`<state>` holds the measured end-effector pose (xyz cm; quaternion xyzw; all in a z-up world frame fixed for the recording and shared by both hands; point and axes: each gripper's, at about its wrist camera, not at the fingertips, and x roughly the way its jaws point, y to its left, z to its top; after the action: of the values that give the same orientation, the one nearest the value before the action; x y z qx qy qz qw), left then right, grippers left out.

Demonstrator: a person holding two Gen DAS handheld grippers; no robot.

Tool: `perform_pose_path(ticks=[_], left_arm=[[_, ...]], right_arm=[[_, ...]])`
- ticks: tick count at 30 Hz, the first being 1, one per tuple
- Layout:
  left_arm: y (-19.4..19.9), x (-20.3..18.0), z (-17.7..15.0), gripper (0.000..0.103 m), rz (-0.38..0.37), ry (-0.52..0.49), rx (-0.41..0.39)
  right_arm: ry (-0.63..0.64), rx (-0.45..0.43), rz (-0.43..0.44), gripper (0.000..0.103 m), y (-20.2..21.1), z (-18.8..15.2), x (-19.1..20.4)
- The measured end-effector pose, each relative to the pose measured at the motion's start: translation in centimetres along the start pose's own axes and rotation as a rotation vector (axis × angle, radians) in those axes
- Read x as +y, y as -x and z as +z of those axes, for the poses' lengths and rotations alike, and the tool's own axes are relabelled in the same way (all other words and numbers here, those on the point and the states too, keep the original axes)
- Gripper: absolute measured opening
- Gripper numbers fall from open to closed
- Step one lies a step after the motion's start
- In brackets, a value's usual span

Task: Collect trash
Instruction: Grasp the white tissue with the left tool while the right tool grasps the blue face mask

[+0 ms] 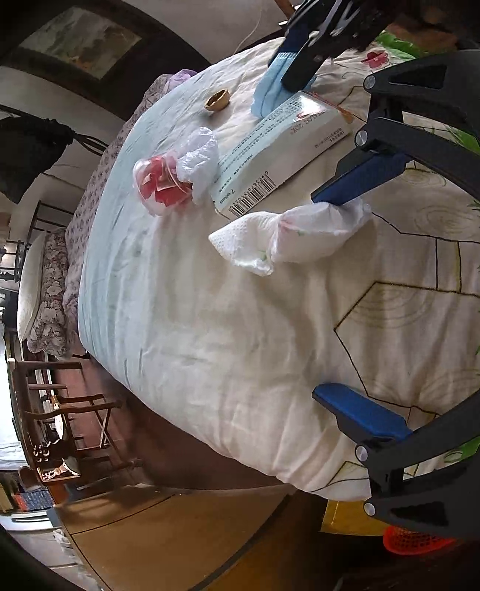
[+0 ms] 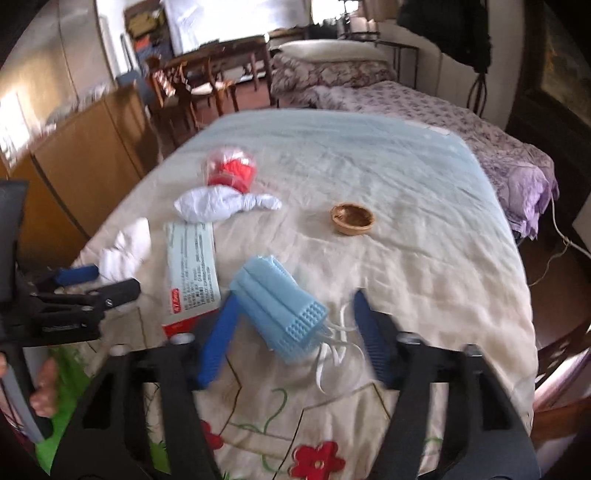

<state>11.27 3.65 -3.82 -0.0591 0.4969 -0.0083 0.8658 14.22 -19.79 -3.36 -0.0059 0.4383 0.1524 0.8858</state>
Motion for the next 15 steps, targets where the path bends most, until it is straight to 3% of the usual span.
perform_pose_path(ticks=[2,3,7,11,13,15], left_arm=[[0.2,0.0,0.0,0.095,-0.004,-0.001,-0.007],[0.4,0.0,0.1,0.095,-0.012,0.002,-0.015],[1.7,0.2,0.4,0.095,-0.066,0.018,-0.072],[0.7,-0.6,1.7,0.093,-0.080,-0.012,-0.049],[0.0,-1.1,2.1,0.084,-0.077,-0.030,-0.027],[-0.6,-1.3,2.2,0.072,-0.067,-0.043,-0.006]], right_arm=[[-0.003,-0.039,0.015,0.023,1.0,-0.1,0.0],[-0.005,-0.061,0.017,0.020,1.4,-0.2,0.1],[-0.101,-0.140,0.018,0.020,3.7,-1.1,-1.2],[-0.152,-0.103,-0.005,0.024,3.0,-0.9,-2.1],[-0.167,-0.091,-0.003,0.025,2.8,-0.7,-2.4],[-0.181,-0.094,0.007,0.035,3.0,-0.8,-2.8]])
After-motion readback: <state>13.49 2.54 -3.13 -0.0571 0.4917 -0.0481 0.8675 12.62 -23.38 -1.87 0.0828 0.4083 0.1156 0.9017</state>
